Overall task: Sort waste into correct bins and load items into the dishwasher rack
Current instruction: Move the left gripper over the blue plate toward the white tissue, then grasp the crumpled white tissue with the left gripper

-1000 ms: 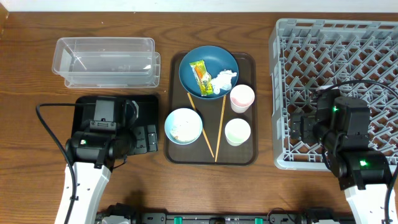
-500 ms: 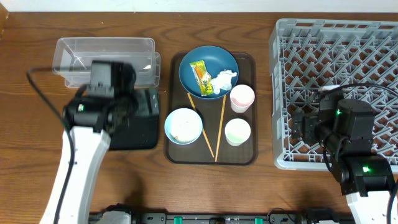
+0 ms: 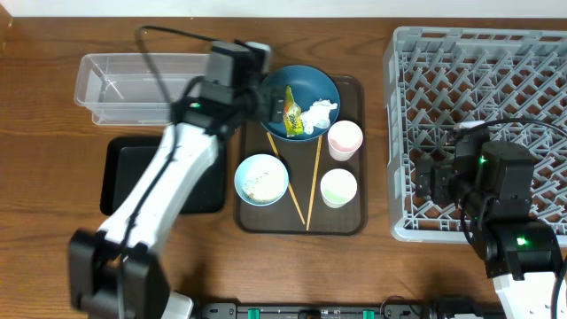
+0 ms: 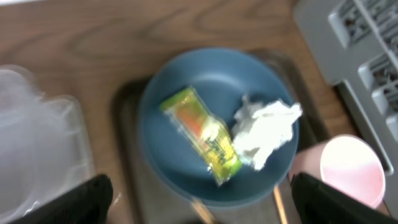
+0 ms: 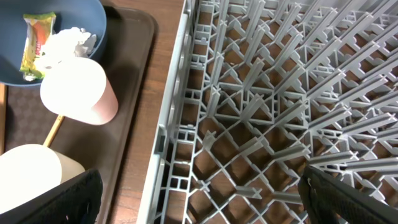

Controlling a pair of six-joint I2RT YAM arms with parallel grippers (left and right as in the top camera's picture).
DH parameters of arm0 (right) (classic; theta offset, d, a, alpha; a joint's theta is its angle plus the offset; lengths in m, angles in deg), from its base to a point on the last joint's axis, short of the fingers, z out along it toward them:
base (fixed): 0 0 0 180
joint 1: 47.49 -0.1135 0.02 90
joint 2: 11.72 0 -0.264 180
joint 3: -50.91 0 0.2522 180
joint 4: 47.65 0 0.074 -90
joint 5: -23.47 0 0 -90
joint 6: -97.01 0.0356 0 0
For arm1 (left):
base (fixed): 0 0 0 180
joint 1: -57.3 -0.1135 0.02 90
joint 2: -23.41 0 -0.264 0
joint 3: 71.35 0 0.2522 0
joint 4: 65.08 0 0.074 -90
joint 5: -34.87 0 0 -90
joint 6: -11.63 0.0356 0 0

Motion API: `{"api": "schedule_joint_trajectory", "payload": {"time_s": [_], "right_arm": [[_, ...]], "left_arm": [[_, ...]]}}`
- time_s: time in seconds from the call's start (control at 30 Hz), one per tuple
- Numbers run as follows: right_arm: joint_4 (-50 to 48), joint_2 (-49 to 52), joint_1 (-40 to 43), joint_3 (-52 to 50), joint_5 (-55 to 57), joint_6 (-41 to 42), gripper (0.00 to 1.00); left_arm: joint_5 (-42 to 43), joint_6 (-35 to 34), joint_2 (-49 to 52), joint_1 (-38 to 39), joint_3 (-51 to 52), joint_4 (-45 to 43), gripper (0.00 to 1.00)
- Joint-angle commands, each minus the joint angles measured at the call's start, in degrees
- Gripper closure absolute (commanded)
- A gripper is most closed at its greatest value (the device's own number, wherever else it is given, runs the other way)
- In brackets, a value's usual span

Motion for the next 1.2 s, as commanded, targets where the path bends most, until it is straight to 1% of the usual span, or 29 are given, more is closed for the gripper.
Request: {"api": "schedule_joint_trajectory", "payload": {"time_s": [0.0,0.2,0.3,0.43,0.53,0.67,0.77,0.9,0.93,0.97,1.0,1.07,1.17], "right_arm": [[-0.13,-0.24,1.11,1.31,-0.42,0.13,0.01],[-0.07,-0.24,1.11,1.31,-0.42,0.13,0.01],[-0.04,-0.24,1.11,1.31,-0.42,0.13,0.01],[-0.07,-0.24,1.11,1.31,-0.42,0.13,0.01],[0.15,-0.24,1.11,1.31,-0.42,0.13,0.01],[0.31,-0.24,1.11,1.31,-0.42,0.13,0.01],[0.31,-0.24,1.11,1.31,-0.42,0.11,0.01],[0.31,-0.24,1.11,1.31,-0.42,0.11,0.01],[0.31,-0.24,1.11,1.31,-0.42,0.11,0.01],[0.31,-0.24,1.11,1.31,-0.42,0.11,0.01],[0.31,-0.24,1.11,1.31,-0.42,0.11,0.01],[0.31,-0.24,1.11,1.31,-0.42,0.11,0.01],[0.35,-0.24,1.11,1.31,-0.42,0.11,0.01]], "left_arm": [[0.57,1.09,4.57,3.34,-1.11,-2.97,0.06],[0.57,0.72,11.82,7.17,-1.11,-8.59,0.06],[0.57,-1.27,14.88,7.91,-1.11,-10.58,0.06],[0.59,-1.33,17.09,8.02,-1.11,-11.5,0.06],[0.59,-2.27,18.36,8.04,-1.11,-11.8,0.15],[0.57,-3.52,19.67,8.26,-1.11,-12.48,0.15],[0.57,-3.52,20.55,8.28,-1.11,-12.63,0.2],[0.59,-3.52,21.29,8.31,-1.11,-12.63,0.23],[0.59,-3.52,21.29,8.31,-1.11,-12.66,0.25],[0.59,-3.52,21.29,8.31,-1.11,-12.79,0.3],[0.59,-3.52,21.29,8.31,-1.11,-12.83,0.36],[0.61,-3.54,21.29,8.31,-1.11,-12.76,0.52],[0.81,-3.67,21.29,8.52,-1.11,-12.59,0.66]]}}
